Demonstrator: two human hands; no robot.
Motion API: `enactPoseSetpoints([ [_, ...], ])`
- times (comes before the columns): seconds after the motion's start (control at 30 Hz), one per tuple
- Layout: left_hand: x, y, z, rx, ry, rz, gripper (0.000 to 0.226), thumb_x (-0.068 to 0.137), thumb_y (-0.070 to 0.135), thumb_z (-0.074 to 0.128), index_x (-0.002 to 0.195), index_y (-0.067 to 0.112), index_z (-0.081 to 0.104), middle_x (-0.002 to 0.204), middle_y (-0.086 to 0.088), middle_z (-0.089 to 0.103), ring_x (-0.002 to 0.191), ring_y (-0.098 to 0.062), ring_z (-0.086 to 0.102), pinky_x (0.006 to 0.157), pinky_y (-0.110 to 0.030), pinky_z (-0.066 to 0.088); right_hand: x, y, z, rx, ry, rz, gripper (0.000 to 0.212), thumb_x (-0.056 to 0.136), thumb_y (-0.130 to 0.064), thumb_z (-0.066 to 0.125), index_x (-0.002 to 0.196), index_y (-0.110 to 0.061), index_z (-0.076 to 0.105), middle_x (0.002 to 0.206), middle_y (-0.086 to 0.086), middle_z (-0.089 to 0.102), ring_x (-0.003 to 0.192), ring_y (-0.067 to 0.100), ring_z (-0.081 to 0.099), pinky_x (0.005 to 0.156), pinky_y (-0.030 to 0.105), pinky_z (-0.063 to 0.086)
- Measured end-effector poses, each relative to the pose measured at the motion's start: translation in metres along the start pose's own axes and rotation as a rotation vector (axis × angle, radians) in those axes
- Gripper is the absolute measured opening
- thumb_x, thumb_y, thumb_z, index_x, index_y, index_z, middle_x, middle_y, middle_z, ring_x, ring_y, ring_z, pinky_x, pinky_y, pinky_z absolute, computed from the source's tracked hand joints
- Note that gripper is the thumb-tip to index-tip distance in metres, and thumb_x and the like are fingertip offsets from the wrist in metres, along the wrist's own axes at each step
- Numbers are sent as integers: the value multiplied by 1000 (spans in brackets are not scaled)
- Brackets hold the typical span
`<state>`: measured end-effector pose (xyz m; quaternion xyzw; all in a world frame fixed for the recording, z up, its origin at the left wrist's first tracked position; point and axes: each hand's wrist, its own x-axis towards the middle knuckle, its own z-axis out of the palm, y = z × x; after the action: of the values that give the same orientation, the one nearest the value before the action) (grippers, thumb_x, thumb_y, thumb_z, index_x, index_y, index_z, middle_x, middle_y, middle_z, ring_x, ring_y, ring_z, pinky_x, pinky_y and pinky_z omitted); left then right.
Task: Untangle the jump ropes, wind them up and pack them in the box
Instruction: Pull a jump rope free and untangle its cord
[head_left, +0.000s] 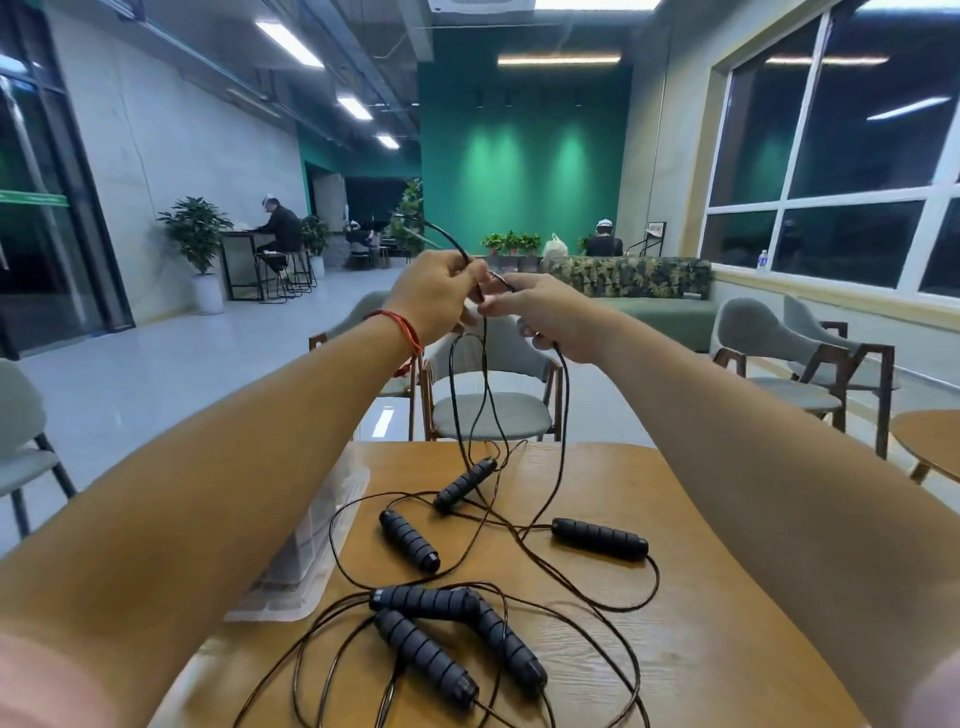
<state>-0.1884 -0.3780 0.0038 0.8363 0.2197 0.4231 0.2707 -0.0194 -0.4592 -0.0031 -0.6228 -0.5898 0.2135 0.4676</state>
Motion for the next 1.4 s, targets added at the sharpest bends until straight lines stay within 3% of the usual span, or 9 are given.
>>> enactPoseSetpoints([
  [0.2, 1, 4, -4, -178, 216, 92, 35, 104, 43, 63, 123, 13, 67, 106, -5, 73, 91, -20, 75, 73, -46, 67, -9, -28, 3, 118, 67, -97, 26, 108, -20, 61, 121, 0, 72, 102, 10, 77, 58, 3, 69, 42, 10, 42],
  [0.3, -11, 7, 1, -143, -67, -162, 65, 95, 59, 68, 140, 16, 49, 123, -6, 64, 106, -21, 68, 80, -45, 66, 3, -41, -8, 200, 169, -176, 25, 108, -15, 61, 117, 7, 70, 99, 19, 77, 60, 11, 70, 53, 19, 54],
  [0.4, -28, -8, 10, -321, -361, -307, 53, 102, 54, 60, 139, 16, 54, 125, -11, 69, 110, -29, 72, 87, -53, 64, 17, -49, -15, 157, 255, -212, 20, 109, -18, 60, 105, -2, 71, 99, 18, 80, 71, 19, 72, 69, 32, 61],
  [0.63, -50, -57, 38, -82, -264, -234, 43, 103, 25, 64, 144, 19, 51, 137, -1, 59, 117, -20, 61, 96, -44, 58, 25, -69, -31, 134, 297, -274, 20, 111, -18, 56, 101, -6, 68, 94, 14, 81, 86, 20, 79, 73, 30, 61],
  [0.8, -50, -53, 44, -218, -104, -132, 22, 108, 29, 57, 112, 10, 68, 97, -10, 72, 85, -18, 68, 82, -39, 58, 29, -64, -36, 182, 294, -256, 19, 110, -17, 58, 102, -3, 69, 95, 17, 80, 90, 26, 79, 80, 37, 65],
  [1.07, -32, -50, 18, -450, 37, -166, 11, 107, 20, 60, 106, 14, 69, 74, -2, 53, 62, -14, 52, 54, -28, 53, 18, -47, -48, 240, 333, -132, 19, 108, -8, 59, 109, 9, 66, 93, 21, 73, 65, 16, 74, 55, 27, 60],
  [1.17, -30, -51, 1, -302, 28, -64, 12, 106, 22, 61, 107, 14, 69, 79, -2, 58, 60, -6, 52, 54, -19, 46, 15, -37, -53, 234, 378, -69, 19, 108, -8, 59, 110, 8, 67, 91, 19, 72, 60, 17, 72, 50, 24, 58],
  [1.3, -42, -74, -4, 190, -336, -20, 8, 101, 27, 69, 104, 19, 70, 89, -1, 70, 76, -9, 67, 71, -24, 55, 11, -28, -63, 146, 481, -33, 20, 111, -20, 55, 109, -5, 68, 89, 10, 74, 54, 12, 59, 47, 22, 49],
  [1.4, -60, -110, 3, 369, -246, -115, 9, 100, 19, 64, 98, 26, 69, 91, 0, 70, 84, -20, 69, 72, -26, 56, 6, -28, -71, 164, 574, -55, 24, 113, -23, 50, 114, -7, 68, 82, 4, 67, 43, 4, 48, 42, 19, 39],
])
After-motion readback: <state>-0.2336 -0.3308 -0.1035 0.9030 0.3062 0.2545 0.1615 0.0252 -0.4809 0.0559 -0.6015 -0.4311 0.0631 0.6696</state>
